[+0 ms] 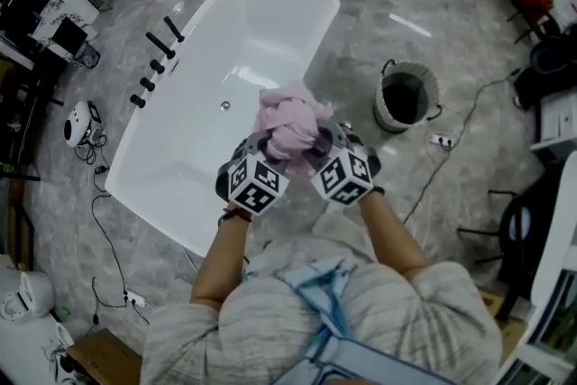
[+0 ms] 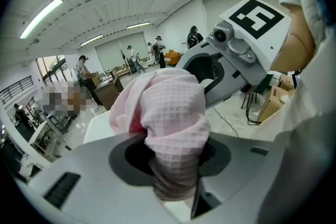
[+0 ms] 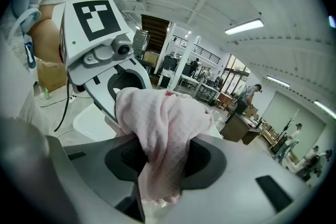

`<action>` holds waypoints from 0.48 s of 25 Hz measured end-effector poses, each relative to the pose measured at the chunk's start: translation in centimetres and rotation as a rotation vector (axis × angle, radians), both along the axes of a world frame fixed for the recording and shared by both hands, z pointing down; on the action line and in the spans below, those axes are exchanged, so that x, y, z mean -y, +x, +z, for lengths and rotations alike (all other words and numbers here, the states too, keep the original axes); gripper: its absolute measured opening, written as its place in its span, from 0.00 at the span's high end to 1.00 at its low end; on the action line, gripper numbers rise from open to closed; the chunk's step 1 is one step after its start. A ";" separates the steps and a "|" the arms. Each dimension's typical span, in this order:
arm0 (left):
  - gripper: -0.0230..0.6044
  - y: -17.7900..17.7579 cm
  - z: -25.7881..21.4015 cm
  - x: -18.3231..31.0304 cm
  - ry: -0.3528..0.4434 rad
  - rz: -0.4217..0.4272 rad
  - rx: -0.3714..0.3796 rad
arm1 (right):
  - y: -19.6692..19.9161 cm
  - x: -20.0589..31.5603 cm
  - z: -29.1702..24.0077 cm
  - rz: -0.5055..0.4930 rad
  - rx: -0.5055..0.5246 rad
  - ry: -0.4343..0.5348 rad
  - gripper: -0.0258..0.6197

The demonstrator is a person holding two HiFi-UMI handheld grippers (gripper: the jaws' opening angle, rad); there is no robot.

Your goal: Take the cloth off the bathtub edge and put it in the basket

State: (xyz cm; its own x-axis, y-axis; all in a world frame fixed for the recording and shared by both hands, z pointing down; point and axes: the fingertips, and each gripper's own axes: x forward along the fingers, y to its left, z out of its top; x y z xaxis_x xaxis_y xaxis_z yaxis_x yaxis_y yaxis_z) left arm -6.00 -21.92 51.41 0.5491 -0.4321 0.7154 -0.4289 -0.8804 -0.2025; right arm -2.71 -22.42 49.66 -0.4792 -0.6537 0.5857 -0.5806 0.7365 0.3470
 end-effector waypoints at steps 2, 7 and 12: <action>0.69 2.2 -0.1 1.3 -0.003 0.024 0.007 | 2.2 1.2 -0.1 0.021 0.005 -0.003 0.70; 0.69 8.5 -0.5 4.0 -0.012 0.099 0.009 | 8.5 3.7 -0.4 0.072 0.000 -0.007 0.70; 0.69 15.2 -0.5 5.5 -0.016 0.165 0.006 | 15.4 5.0 -0.5 0.136 -0.020 -0.013 0.70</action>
